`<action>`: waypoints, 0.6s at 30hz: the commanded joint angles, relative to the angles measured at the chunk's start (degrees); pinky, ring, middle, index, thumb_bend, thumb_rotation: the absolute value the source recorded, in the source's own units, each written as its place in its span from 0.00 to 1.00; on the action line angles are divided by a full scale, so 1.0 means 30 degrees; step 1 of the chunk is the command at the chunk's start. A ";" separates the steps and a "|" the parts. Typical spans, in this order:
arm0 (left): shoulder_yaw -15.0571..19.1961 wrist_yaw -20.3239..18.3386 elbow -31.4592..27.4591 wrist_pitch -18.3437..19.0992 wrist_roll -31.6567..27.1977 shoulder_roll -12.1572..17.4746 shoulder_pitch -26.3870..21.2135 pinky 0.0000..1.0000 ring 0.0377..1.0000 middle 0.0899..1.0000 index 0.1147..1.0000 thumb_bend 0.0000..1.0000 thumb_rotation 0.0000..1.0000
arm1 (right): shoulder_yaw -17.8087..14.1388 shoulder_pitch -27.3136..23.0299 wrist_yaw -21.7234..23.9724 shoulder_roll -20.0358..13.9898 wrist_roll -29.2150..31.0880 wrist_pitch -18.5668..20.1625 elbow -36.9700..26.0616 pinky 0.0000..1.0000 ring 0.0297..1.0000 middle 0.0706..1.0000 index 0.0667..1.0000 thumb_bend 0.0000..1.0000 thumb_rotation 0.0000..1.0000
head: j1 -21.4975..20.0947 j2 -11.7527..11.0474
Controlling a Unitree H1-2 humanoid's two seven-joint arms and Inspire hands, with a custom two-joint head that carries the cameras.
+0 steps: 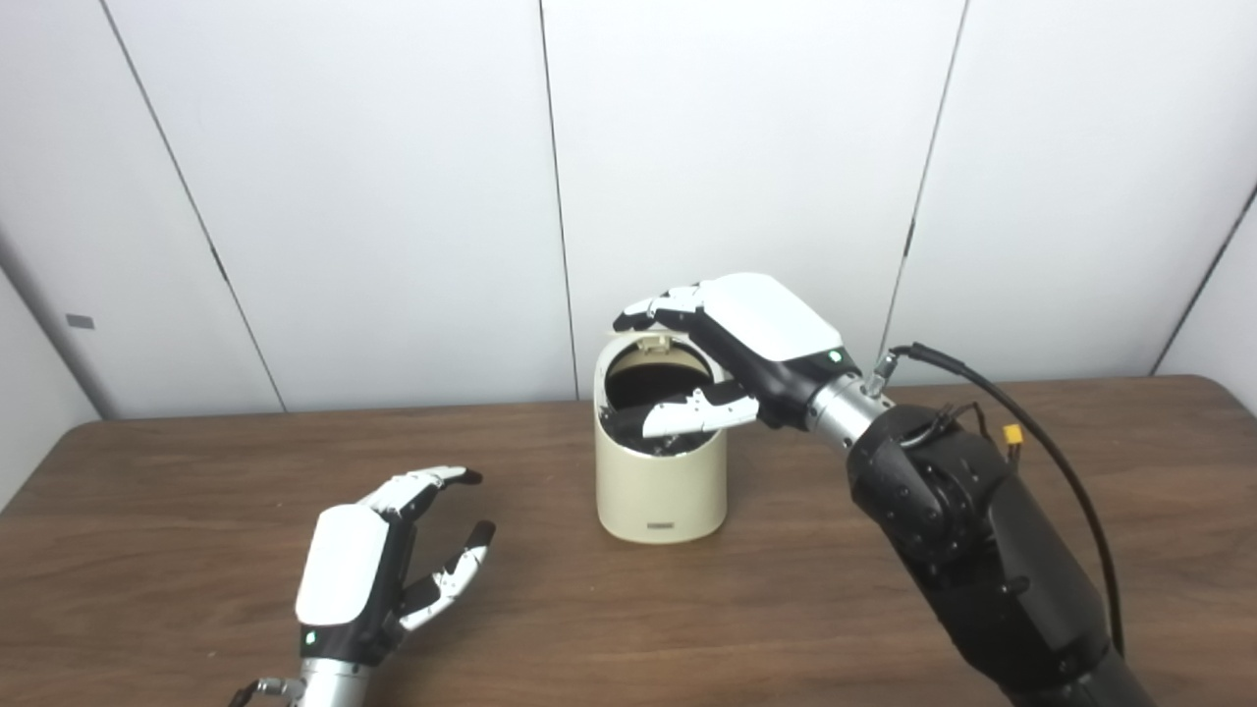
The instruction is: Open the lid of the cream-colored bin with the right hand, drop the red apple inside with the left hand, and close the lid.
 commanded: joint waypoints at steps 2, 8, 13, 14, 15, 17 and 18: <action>-0.0072 0.0551 0.0353 -0.0105 0.0091 0.0199 0.0517 0.59 0.70 0.71 0.68 0.36 0.56 | -0.0486 -0.0355 -0.0343 -0.0136 0.0199 0.0009 -0.0934 0.88 0.86 0.78 0.77 0.85 0.99 | -0.0044 0.0059; -0.0031 0.0474 -0.0095 -0.0031 0.0120 0.0252 0.0744 0.58 0.70 0.71 0.68 0.35 0.56 | -0.0575 0.0202 -0.0053 -0.0218 0.0079 0.0390 -0.1335 0.87 0.86 0.79 0.79 0.83 0.98 | -0.0052 0.0341; 0.0019 0.0322 -0.0551 0.0157 0.0096 0.0198 0.0923 0.59 0.70 0.71 0.68 0.35 0.58 | -0.0510 0.0579 -0.0282 -0.0405 -0.0244 0.0186 -0.1409 0.83 0.83 0.76 0.76 0.81 0.97 | -0.0033 0.0550; 0.0024 0.0223 -0.0698 0.0232 0.0073 0.0181 0.0961 0.59 0.70 0.71 0.68 0.35 0.58 | -0.0526 0.0649 -0.0230 -0.0432 -0.0217 0.0207 -0.1419 0.84 0.83 0.76 0.76 0.81 0.97 | -0.0010 0.0582; 0.0029 0.0170 -0.0798 0.0292 0.0064 0.0165 0.0982 0.58 0.70 0.71 0.68 0.35 0.57 | -0.0563 0.0720 -0.0167 -0.0440 -0.0111 0.0256 -0.1402 0.84 0.84 0.77 0.77 0.81 0.97 | 0.0002 0.0612; 0.0017 0.0103 -0.0963 0.0405 0.0098 0.0153 0.1012 0.58 0.70 0.71 0.68 0.34 0.55 | -0.0620 0.0839 -0.0146 -0.0462 0.0101 0.0266 -0.1333 0.84 0.84 0.77 0.77 0.81 0.96 | 0.0012 0.0656; 0.0003 0.0085 -0.1022 0.0444 0.0118 0.0155 0.1023 0.58 0.70 0.71 0.68 0.34 0.55 | -0.0643 0.0898 -0.0166 -0.0486 0.0194 0.0249 -0.1303 0.84 0.85 0.77 0.77 0.81 0.95 | 0.0017 0.0699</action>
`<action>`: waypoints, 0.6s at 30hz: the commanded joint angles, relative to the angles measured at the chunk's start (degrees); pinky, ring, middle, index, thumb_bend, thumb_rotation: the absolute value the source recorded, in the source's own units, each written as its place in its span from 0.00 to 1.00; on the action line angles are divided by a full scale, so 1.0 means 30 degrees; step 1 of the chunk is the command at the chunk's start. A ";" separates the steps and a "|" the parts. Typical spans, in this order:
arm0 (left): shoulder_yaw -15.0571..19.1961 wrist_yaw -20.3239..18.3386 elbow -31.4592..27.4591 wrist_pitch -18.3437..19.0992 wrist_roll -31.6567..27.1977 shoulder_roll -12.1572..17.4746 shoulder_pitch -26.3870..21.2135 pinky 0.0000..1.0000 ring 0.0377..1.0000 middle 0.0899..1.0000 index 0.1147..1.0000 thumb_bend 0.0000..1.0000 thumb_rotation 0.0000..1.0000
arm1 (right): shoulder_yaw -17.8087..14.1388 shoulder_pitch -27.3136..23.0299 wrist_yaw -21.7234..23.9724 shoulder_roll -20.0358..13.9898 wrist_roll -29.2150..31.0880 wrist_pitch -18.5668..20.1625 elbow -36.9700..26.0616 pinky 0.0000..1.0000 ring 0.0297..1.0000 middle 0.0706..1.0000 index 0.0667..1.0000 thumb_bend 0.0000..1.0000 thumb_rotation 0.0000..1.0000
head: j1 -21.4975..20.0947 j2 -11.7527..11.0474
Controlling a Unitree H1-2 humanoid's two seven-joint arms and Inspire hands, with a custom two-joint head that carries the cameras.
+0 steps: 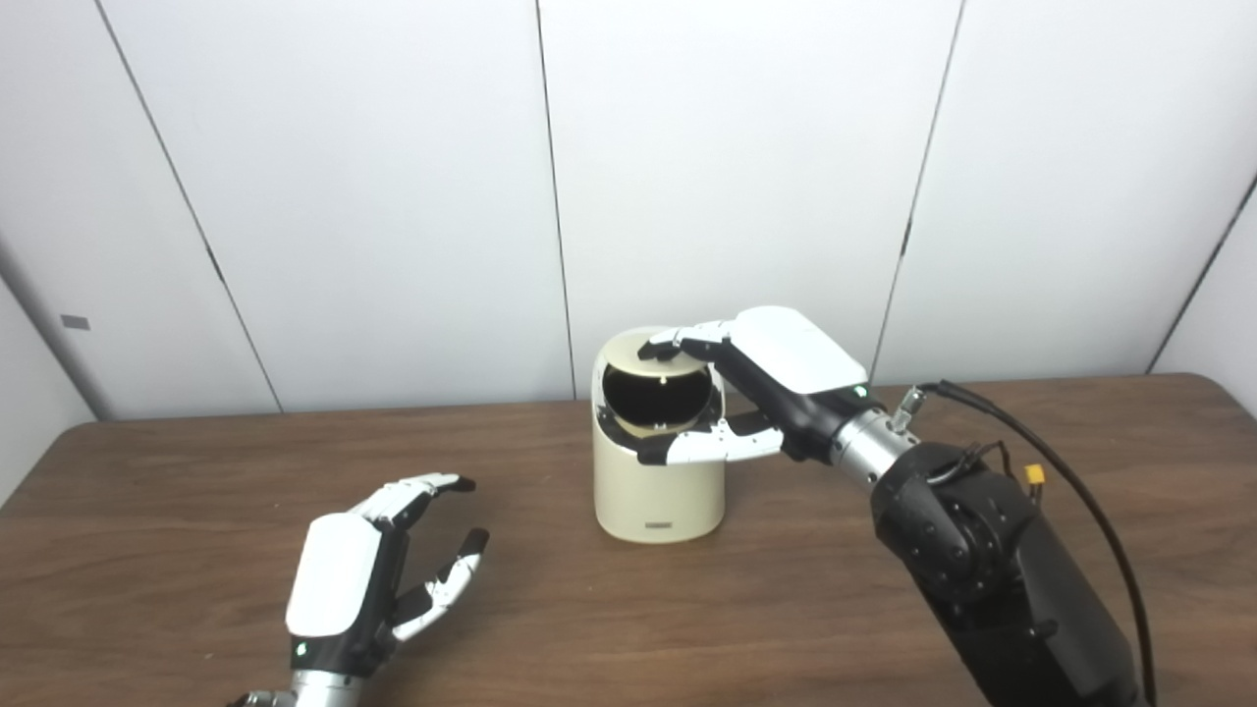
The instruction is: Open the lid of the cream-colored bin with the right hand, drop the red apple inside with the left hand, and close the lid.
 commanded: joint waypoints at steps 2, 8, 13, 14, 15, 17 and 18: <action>-0.0084 0.0150 -0.0224 0.0096 0.0046 0.0046 0.0388 0.58 0.70 0.71 0.68 0.35 0.57 | -0.0319 -0.0429 -0.0277 -0.0249 0.0146 -0.0161 -0.0290 0.84 0.85 0.77 0.77 0.81 0.94 | -0.0009 0.0089; -0.0172 0.0000 -0.0509 0.0289 0.0068 -0.0003 0.0435 0.58 0.70 0.70 0.68 0.34 0.56 | -0.0238 -0.0237 0.0034 -0.0469 0.0183 -0.0069 -0.0296 0.86 0.85 0.78 0.78 0.81 0.93 | 0.0088 0.0216; -0.0238 0.0030 -0.0693 0.0353 0.0101 -0.0120 0.0419 0.58 0.69 0.70 0.68 0.34 0.53 | -0.0135 -0.0190 0.0127 -0.0696 0.0091 -0.0260 -0.0204 0.89 0.85 0.77 0.78 0.81 0.92 | 0.0275 0.0420; -0.0255 -0.0017 -0.0756 0.0378 0.0056 -0.0165 0.0423 0.58 0.69 0.70 0.67 0.34 0.53 | -0.0120 -0.0189 0.0152 -0.0750 0.0068 -0.0266 -0.0131 0.89 0.85 0.77 0.78 0.81 0.92 | 0.0332 0.0435; -0.0273 -0.0062 -0.0814 0.0419 0.0027 -0.0207 0.0428 0.58 0.69 0.70 0.67 0.35 0.52 | -0.0107 -0.0191 0.0182 -0.0797 0.0041 -0.0254 -0.0042 0.89 0.85 0.77 0.78 0.81 0.91 | 0.0355 0.0446; -0.0334 -0.0095 -0.0884 0.0519 0.0091 -0.0264 0.0419 0.58 0.69 0.70 0.67 0.35 0.54 | -0.0052 -0.0220 0.0194 -0.0960 -0.0025 -0.0312 0.0326 0.89 0.85 0.77 0.78 0.81 0.91 | 0.0407 0.0482; -0.0363 -0.0109 -0.0939 0.0560 0.0106 -0.0304 0.0422 0.58 0.69 0.70 0.67 0.36 0.55 | -0.0012 -0.0234 0.0218 -0.1061 -0.0071 -0.0343 0.0511 0.89 0.85 0.77 0.78 0.81 0.92 | 0.0421 0.0509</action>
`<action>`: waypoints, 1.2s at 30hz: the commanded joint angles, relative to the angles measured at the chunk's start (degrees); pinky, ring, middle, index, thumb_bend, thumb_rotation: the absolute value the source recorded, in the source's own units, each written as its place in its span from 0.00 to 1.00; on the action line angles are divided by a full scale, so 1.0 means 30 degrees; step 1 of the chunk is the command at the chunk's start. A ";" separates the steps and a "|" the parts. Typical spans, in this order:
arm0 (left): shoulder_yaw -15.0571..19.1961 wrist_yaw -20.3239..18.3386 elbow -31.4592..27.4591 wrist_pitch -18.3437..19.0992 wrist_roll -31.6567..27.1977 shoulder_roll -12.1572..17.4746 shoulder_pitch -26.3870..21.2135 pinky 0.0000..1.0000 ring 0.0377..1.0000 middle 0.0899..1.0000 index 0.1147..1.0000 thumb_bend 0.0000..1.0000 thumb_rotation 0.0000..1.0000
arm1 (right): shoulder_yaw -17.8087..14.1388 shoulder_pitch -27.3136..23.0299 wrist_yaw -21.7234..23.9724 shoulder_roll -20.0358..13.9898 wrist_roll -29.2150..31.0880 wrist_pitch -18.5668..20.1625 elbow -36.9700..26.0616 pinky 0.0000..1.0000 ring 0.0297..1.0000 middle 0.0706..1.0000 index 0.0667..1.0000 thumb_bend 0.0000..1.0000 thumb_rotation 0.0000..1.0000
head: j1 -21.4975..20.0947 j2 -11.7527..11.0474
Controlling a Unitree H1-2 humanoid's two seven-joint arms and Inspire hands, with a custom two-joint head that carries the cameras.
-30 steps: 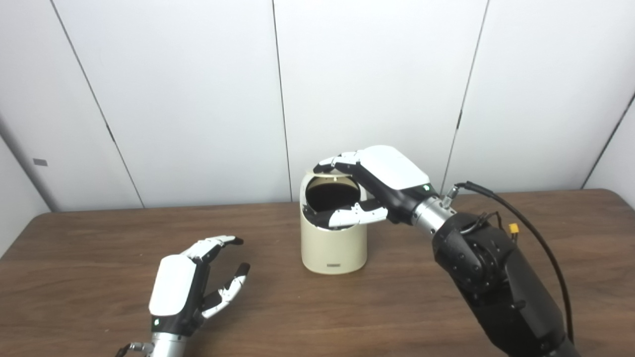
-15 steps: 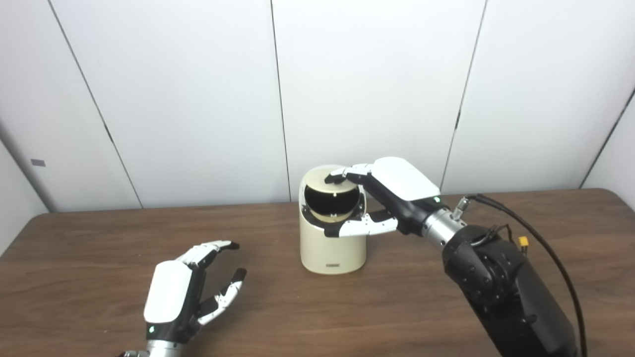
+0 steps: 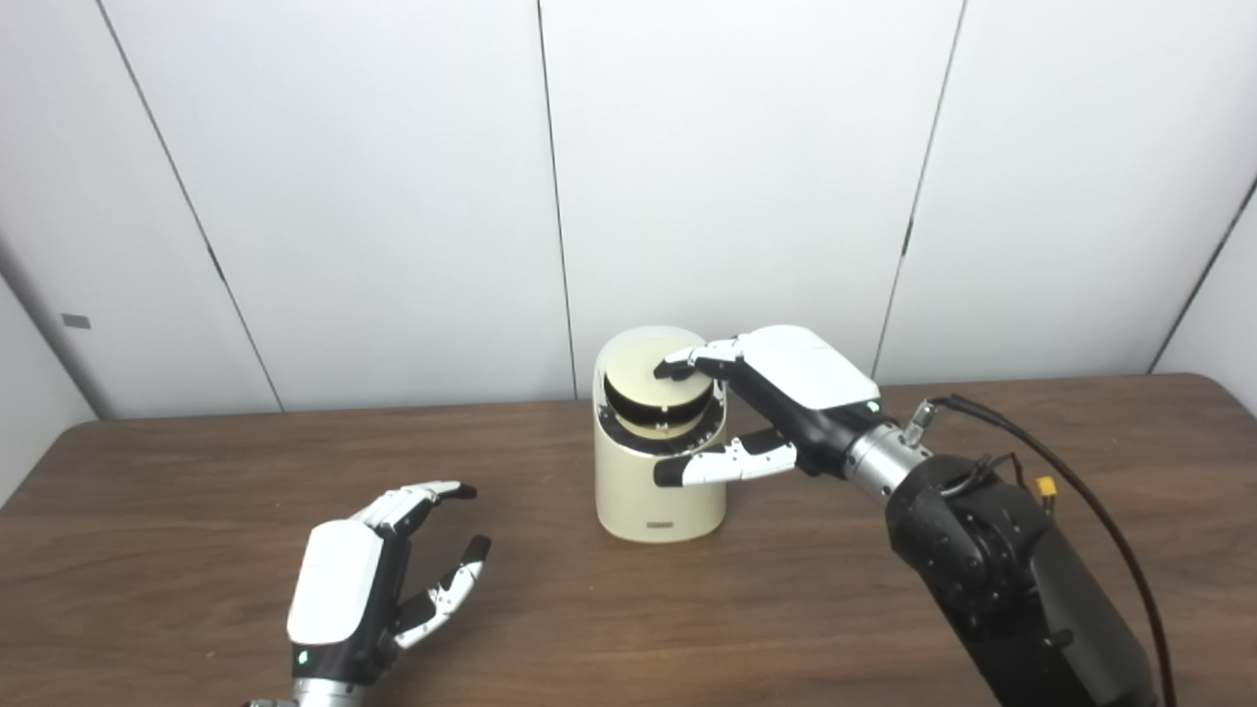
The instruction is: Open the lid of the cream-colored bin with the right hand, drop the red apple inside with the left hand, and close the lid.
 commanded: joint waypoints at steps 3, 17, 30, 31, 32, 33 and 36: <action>-0.0183 0.0110 -0.0331 0.0101 0.0149 -0.0180 0.0041 0.59 0.69 0.70 0.67 0.36 0.56 | 0.0055 -0.0615 0.0034 -0.0565 -0.0352 -0.0163 0.0416 0.89 0.85 0.78 0.78 0.82 0.91 | 0.0033 0.0072; -0.0386 0.0221 -0.0538 0.0259 0.0234 -0.0231 -0.0091 0.56 0.68 0.69 0.66 0.35 0.55 | 0.2118 -0.0273 -0.1374 -0.1343 -0.6438 -0.1406 0.0724 0.98 0.89 0.84 0.80 0.79 0.83 | 0.0084 0.0070; -0.0366 0.0174 -0.0558 0.0302 0.0278 -0.0308 -0.0141 0.56 0.68 0.69 0.66 0.34 0.54 | 0.2215 0.0519 -0.3324 -0.1245 -0.9123 -0.2026 0.0923 0.97 0.94 0.89 0.76 0.73 0.73 | 0.0076 0.0036; -0.0355 0.0179 -0.0544 0.0291 0.0270 -0.0305 -0.0148 0.56 0.68 0.69 0.66 0.35 0.55 | 0.2198 0.0577 -0.3542 -0.1234 -0.9195 -0.2113 0.0935 0.98 0.95 0.90 0.74 0.73 0.72 | 0.0061 0.0037; -0.0351 0.0204 -0.0526 0.0275 0.0285 -0.0296 -0.0155 0.56 0.68 0.69 0.66 0.35 0.55 | 0.2177 0.0628 -0.3720 -0.1219 -0.9240 -0.2196 0.0954 0.99 0.96 0.91 0.72 0.72 0.72 | 0.0051 0.0042; -0.0351 0.0236 -0.0507 0.0247 0.0303 -0.0281 -0.0159 0.56 0.68 0.69 0.66 0.35 0.55 | 0.2160 0.0668 -0.3890 -0.1210 -0.9277 -0.2286 0.0989 0.99 0.96 0.91 0.72 0.72 0.72 | 0.0042 0.0020; -0.0341 0.0269 -0.0452 0.0196 0.0301 -0.0244 -0.0161 0.56 0.68 0.69 0.66 0.34 0.55 | 0.2087 0.0764 -0.4278 -0.1170 -0.9236 -0.2496 0.1088 0.97 0.95 0.90 0.69 0.72 0.72 | 0.0012 0.0018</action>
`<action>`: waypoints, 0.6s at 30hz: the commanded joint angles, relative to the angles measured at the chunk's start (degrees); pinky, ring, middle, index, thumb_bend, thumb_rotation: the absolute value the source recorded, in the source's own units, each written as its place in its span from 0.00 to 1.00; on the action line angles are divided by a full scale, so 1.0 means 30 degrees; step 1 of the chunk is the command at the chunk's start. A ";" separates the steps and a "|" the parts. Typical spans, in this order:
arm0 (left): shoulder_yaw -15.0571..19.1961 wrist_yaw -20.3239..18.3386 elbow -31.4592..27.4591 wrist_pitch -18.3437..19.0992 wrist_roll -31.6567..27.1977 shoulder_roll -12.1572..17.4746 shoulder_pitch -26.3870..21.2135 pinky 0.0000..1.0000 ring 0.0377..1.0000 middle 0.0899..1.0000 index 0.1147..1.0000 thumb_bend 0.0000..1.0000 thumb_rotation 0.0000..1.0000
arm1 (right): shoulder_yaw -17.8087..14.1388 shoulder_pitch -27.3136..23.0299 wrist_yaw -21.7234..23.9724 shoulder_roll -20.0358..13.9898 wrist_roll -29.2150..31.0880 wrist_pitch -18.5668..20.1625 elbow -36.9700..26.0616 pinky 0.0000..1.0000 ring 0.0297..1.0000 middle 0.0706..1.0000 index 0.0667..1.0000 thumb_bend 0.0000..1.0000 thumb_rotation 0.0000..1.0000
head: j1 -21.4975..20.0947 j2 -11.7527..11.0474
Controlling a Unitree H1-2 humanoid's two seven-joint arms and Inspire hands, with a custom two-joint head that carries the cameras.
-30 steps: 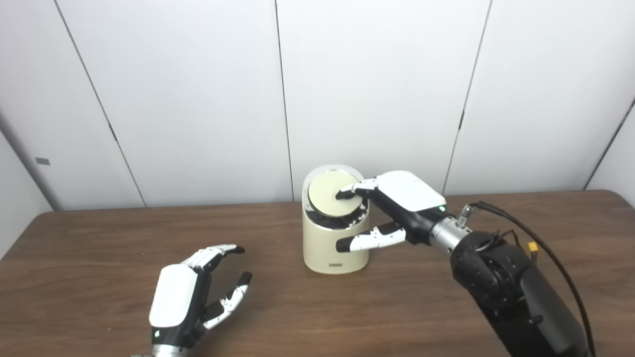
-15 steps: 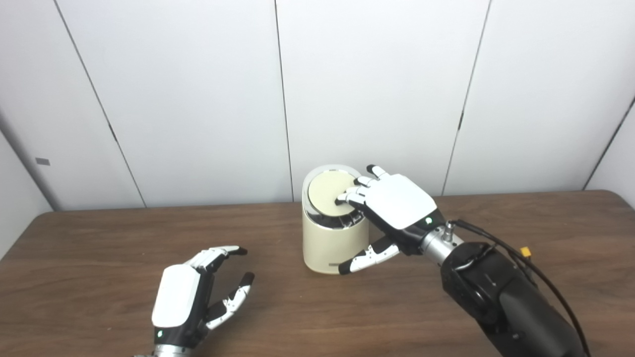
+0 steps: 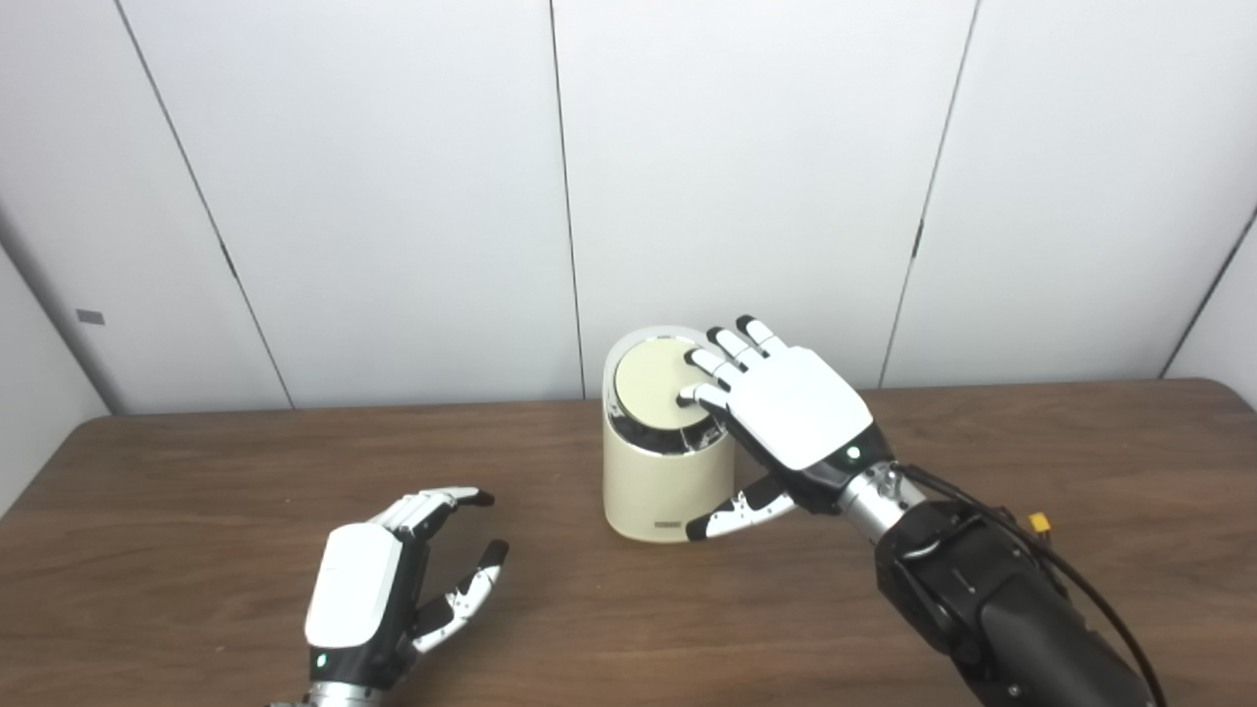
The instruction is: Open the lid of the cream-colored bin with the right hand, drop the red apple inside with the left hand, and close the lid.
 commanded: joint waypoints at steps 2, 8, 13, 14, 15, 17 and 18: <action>0.0000 0.0358 -0.0207 -0.0282 -0.0050 0.0052 -0.0195 0.56 0.68 0.69 0.66 0.34 0.55 | -0.0427 -0.0031 -0.0174 -0.0237 0.0085 -0.0126 0.0097 0.97 0.94 0.89 0.69 0.71 0.71 | -0.0025 0.0011; -0.0024 0.0302 -0.0215 -0.0220 0.0002 0.0059 -0.0222 0.56 0.68 0.69 0.66 0.34 0.57 | -0.0869 0.0002 -0.0201 -0.0049 0.0875 -0.0216 -0.0173 0.95 0.93 0.88 0.72 0.70 0.71 | -0.0019 -0.0030; -0.0030 0.0459 -0.0073 -0.0312 0.0050 0.0094 -0.0233 0.56 0.67 0.68 0.66 0.34 0.55 | -0.1111 0.0147 -0.0511 0.0022 0.1483 -0.0364 -0.0286 0.92 0.92 0.88 0.76 0.70 0.75 | -0.0011 -0.0026; -0.0031 0.0459 -0.0066 -0.0328 0.0029 0.0107 -0.0227 0.56 0.68 0.69 0.66 0.34 0.57 | -0.1162 0.0186 -0.0470 0.0044 0.1613 -0.0354 -0.0343 0.92 0.92 0.88 0.79 0.70 0.77 | -0.0015 -0.0028; -0.0026 0.0448 -0.0068 -0.0342 -0.0008 0.0117 -0.0220 0.56 0.68 0.69 0.66 0.34 0.56 | -0.1203 0.0221 -0.0479 0.0066 0.1712 -0.0352 -0.0380 0.92 0.93 0.89 0.83 0.69 0.81 | -0.0012 -0.0029; -0.0025 0.0468 -0.0041 -0.0380 -0.0023 0.0133 -0.0219 0.56 0.68 0.68 0.66 0.34 0.55 | -0.1294 0.0296 -0.0577 0.0132 0.1838 -0.0313 -0.0422 0.92 0.93 0.90 0.91 0.69 0.86 | -0.0016 -0.0023; -0.0023 0.0433 -0.0045 -0.0361 -0.0044 0.0135 -0.0214 0.56 0.68 0.68 0.66 0.34 0.55 | -0.1363 0.0343 -0.0659 0.0189 0.1915 -0.0285 -0.0442 0.92 0.93 0.90 0.93 0.69 0.87 | -0.0005 -0.0041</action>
